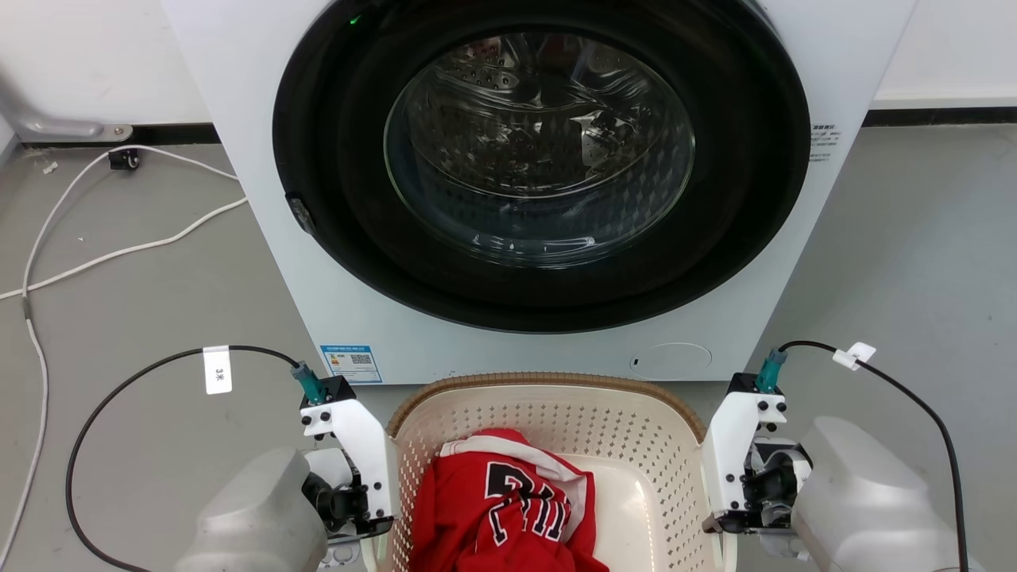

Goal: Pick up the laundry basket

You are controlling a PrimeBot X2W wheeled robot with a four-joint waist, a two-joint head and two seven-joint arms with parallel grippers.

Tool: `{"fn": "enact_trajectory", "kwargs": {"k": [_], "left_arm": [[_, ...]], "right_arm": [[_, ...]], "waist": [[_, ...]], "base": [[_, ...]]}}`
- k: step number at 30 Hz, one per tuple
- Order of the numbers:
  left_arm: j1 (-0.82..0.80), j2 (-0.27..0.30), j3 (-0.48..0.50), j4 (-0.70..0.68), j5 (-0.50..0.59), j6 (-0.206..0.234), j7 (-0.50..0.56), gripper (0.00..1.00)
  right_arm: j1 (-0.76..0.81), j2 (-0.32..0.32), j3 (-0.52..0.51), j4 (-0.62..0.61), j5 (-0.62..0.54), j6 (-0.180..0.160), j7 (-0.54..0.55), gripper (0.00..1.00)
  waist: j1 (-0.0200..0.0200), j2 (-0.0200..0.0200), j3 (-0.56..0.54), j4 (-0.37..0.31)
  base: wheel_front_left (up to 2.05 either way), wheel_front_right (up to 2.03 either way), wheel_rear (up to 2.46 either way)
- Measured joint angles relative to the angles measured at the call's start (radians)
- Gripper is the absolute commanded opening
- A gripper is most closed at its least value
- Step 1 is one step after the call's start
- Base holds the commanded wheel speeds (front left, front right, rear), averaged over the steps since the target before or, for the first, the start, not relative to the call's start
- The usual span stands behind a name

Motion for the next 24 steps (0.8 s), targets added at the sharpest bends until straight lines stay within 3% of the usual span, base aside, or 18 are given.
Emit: {"fn": "enact_trajectory", "kwargs": {"k": [24], "left_arm": [[0.005, 0.002, -0.009, 0.002, -0.019, 0.0, -0.006, 0.0]], "right_arm": [[0.011, 0.0, 0.004, 0.0, 0.008, 0.0, -0.007, 0.0]], "waist": [[0.0, 0.0, 0.011, 0.001]], "base": [[0.0, 0.0, 0.0]]}}
